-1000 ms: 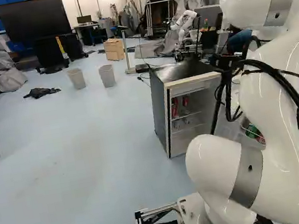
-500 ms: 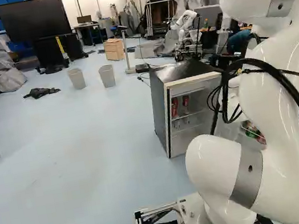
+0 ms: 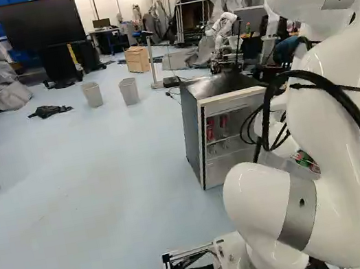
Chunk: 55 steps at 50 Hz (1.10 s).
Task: Grab a drink from the fridge
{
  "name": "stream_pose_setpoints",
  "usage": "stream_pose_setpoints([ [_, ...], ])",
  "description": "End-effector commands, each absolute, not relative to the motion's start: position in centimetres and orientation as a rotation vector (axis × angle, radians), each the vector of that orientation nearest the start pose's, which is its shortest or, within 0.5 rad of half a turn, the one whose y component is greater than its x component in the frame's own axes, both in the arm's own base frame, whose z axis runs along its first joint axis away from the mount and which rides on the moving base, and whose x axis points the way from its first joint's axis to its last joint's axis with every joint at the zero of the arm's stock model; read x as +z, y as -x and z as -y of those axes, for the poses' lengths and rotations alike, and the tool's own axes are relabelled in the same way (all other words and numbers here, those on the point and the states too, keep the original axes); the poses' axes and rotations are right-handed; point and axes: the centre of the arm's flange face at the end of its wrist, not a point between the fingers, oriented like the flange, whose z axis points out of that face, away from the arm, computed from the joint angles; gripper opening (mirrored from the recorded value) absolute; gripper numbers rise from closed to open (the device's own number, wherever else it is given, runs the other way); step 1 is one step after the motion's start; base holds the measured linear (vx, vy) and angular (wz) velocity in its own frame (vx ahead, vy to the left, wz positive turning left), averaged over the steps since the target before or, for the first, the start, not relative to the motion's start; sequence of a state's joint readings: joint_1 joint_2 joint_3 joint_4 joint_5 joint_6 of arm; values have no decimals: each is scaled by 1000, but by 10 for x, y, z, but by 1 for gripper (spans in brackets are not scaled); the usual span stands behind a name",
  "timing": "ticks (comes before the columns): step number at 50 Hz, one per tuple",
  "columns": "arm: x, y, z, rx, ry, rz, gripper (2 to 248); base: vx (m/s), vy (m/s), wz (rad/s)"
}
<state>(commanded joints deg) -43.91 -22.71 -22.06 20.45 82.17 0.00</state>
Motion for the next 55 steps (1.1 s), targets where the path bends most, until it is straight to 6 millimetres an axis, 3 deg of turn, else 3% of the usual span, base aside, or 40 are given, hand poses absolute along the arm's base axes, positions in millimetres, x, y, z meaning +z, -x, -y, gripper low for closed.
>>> stream_pose_setpoints([
  [19,287,-252,246,1560,-1852,877,247,0,0,0],
  [41,286,-267,228,1701,-2020,685,247,0,0,0],
  [55,272,-290,224,1778,-2146,548,247,0,0,0],
])
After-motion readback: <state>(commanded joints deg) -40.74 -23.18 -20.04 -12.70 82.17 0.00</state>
